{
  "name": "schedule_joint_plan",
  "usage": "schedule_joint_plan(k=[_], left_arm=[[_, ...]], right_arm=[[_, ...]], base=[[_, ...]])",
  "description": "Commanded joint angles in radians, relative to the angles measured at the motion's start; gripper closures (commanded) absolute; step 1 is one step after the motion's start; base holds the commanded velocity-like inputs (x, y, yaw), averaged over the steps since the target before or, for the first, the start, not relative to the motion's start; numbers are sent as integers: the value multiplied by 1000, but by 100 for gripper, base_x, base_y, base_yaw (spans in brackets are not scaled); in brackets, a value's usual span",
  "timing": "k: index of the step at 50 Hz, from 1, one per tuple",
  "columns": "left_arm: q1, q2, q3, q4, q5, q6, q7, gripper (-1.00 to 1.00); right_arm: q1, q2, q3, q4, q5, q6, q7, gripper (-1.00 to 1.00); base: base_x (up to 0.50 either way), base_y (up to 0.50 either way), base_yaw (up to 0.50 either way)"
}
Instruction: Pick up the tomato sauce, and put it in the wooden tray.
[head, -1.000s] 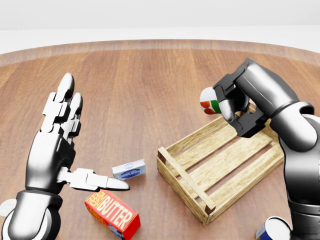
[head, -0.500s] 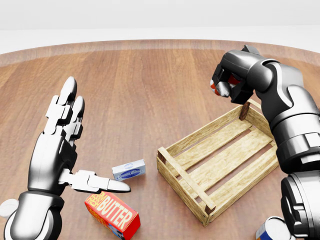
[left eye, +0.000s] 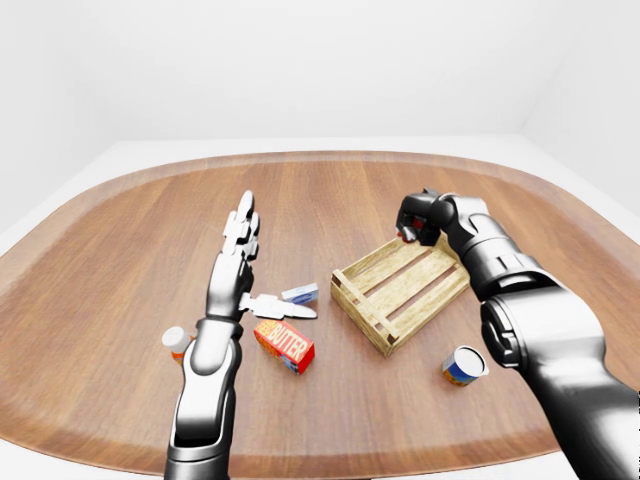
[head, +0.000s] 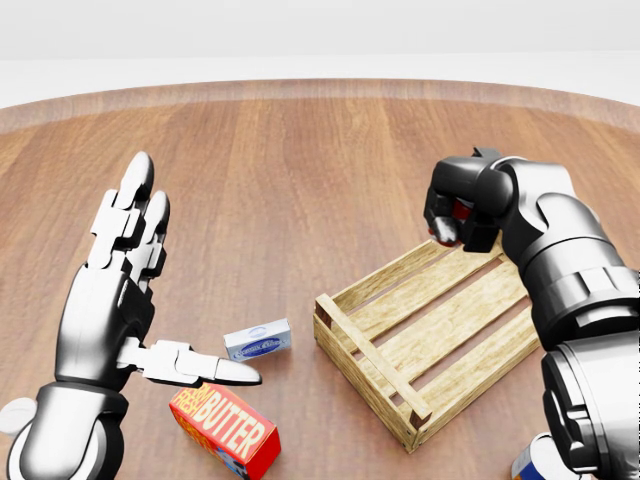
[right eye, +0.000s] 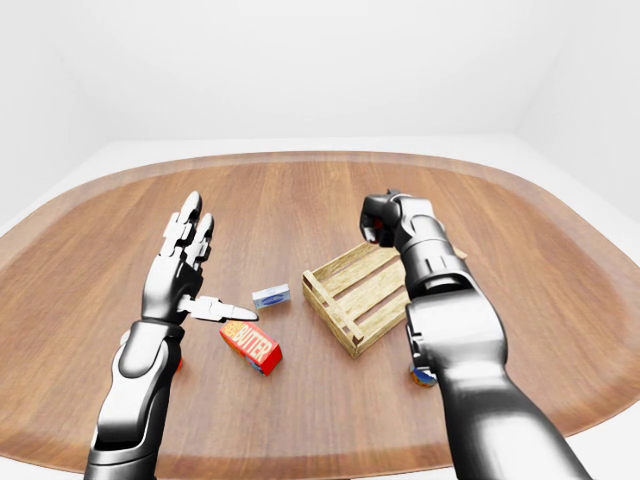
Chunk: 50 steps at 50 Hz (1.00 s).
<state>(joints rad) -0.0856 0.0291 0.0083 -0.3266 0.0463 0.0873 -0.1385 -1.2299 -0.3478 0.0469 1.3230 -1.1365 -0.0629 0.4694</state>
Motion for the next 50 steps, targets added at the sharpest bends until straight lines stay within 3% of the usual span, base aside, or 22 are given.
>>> schedule_joint_plan(k=[1, 9, 37, 50], left_arm=[[1, -1, -4, -5, 0, 0, 1, -100], [2, -1, -4, 2, 1, 0, 1, -100], [3, -4, -12, 15, 8, 0, 0, -100], [8, -5, -11, 9, 6, 0, -2, -100]], right_arm=[[52, 15, 2, 29, -78, 27, -19, 100], [92, 22, 1, 36, -105, 41, -31, 100], [155, 24, -3, 38, -122, -4, 9, 100], [173, 47, -6, 43, -105, 12, -23, 100]], base=[[0, 0, 0], [0, 0, 0], [0, 0, 0], [0, 0, 0]])
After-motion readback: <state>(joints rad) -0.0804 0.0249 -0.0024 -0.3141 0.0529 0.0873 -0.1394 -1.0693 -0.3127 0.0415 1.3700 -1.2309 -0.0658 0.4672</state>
